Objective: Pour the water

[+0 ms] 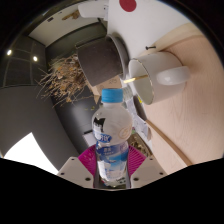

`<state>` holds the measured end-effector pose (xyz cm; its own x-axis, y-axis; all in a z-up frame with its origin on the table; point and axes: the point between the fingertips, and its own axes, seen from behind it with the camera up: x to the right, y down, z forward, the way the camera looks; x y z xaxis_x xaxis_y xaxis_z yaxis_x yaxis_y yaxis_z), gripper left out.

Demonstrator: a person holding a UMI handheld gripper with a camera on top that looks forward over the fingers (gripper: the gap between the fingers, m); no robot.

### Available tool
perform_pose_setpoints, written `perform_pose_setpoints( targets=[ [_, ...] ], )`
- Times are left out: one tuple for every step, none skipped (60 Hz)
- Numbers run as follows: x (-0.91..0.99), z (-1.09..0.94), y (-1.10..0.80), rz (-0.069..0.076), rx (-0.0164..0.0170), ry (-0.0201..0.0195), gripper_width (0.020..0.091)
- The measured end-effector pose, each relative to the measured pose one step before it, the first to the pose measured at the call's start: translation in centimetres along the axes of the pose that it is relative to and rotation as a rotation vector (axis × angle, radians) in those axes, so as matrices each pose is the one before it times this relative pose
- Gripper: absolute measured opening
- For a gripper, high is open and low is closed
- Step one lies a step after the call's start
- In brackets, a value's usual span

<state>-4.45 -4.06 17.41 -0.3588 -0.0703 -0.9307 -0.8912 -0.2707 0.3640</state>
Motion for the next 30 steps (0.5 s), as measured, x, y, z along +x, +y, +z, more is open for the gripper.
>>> perform_pose_setpoints(
  targets=[
    [0.152, 0.119, -0.036, 0.0131, -0.00450, -0.00097, 0.0359],
    [-0.315, -0.488, 0.444, 0.0155, -0.00684, -0.00030, 0.0359],
    [0.365, 0.538, -0.176, 0.0098, -0.00485, 0.00072, 0.0361],
    [0.237, 0.065, -0.114, 0.0119, -0.00028, 0.00145, 0.0360],
    [0.212, 0.040, -0.147, 0.0110, 0.00270, 0.00256, 0.0361],
    [0.143, -0.005, -0.063, 0.0094, 0.00024, 0.00018, 0.0360],
    [0.041, 0.025, 0.011, 0.0079, -0.00259, -0.00286, 0.0360],
    [-0.027, 0.029, 0.046, 0.0061, -0.00421, -0.00423, 0.0359],
    [-0.208, -0.224, 0.103, 0.0067, -0.00305, 0.00116, 0.0359],
    [0.121, 0.048, -0.024, 0.0015, 0.00084, 0.00197, 0.0360],
    [0.106, 0.042, -0.063, -0.0013, 0.00160, 0.00317, 0.0358],
    [0.058, 0.035, -0.031, -0.0039, -0.00015, 0.00191, 0.0360],
    [-0.005, 0.041, -0.008, -0.0035, -0.00177, 0.00058, 0.0360],
    [-0.010, 0.018, 0.005, -0.0028, -0.00282, 0.00048, 0.0359],
    [0.004, 0.010, 0.003, -0.0019, -0.00227, 0.00199, 0.0360],
    [0.002, 0.016, -0.024, -0.0016, -0.00119, 0.00295, 0.0362],
    [-0.044, 0.004, -0.001, -0.0036, -0.00214, 0.00167, 0.0360],
    [-0.060, -0.015, 0.019, -0.0060, -0.00313, 0.00264, 0.0361],
    [-0.057, -0.030, 0.052, -0.0095, -0.00296, 0.00444, 0.0361],
    [-0.004, -0.030, 0.055, -0.0141, -0.00273, 0.00662, 0.0361],
    [0.001, -0.051, 0.052, -0.0179, -0.00233, 0.00852, 0.0360],
    [-0.023, -0.053, 0.059, -0.0216, -0.00320, 0.00991, 0.0360],
    [-0.218, -0.204, 0.257, -0.0259, -0.00202, 0.01496, 0.0358],
    [-0.110, -0.060, 0.091, -0.0294, -0.00401, 0.01031, 0.0360],
    [-0.203, -0.126, 0.112, -0.0327, -0.00249, 0.00979, 0.0359],
    [-0.259, -0.126, 0.065, -0.0356, -0.00195, 0.00907, 0.0360],
    [-0.337, -0.157, 0.013, -0.0380, -0.00090, 0.00839, 0.0361],
    [-0.375, -0.153, -0.005, -0.0416, -0.00066, 0.00800, 0.0360],
    [-0.410, -0.190, -0.098, -0.0453, 0.00045, 0.00765, 0.0360],
    [-0.420, -0.209, -0.196, -0.0490, 0.00238, 0.00775, 0.0361]
  ],
)
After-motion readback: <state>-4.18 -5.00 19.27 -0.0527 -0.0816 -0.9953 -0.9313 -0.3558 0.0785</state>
